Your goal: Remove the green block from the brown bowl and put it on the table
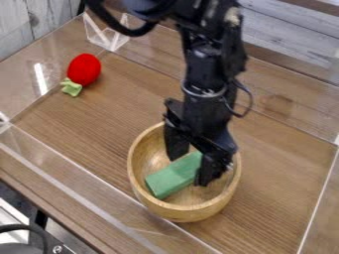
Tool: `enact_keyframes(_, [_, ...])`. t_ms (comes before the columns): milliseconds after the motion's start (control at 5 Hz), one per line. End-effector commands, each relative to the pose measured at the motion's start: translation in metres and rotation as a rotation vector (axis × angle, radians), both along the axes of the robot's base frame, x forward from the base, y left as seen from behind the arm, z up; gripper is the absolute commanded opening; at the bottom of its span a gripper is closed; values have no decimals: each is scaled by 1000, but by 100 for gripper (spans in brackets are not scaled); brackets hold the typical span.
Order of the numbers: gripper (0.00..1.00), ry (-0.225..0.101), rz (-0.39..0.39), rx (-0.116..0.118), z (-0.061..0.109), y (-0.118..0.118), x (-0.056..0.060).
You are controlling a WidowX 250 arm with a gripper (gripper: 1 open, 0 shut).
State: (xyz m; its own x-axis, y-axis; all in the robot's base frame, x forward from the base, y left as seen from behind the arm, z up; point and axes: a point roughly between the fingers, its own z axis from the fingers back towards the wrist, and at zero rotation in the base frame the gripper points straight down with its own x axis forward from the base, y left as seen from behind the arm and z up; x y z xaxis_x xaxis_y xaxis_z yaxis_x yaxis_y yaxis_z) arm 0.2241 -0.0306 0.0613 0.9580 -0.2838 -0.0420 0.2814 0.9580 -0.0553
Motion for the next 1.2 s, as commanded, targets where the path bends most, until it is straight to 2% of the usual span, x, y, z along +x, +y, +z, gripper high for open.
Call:
enact_keyframes(0, [100,-74,-63,-21,8,-2,9])
enact_keyframes(200, [100,-81,-102,-27,4,-3,12])
enact_keyframes(600, [100,-95,-197,-36,-4,-13,9])
enact_keyframes(1000, [100,-110,-69,-32,-13,-16,18])
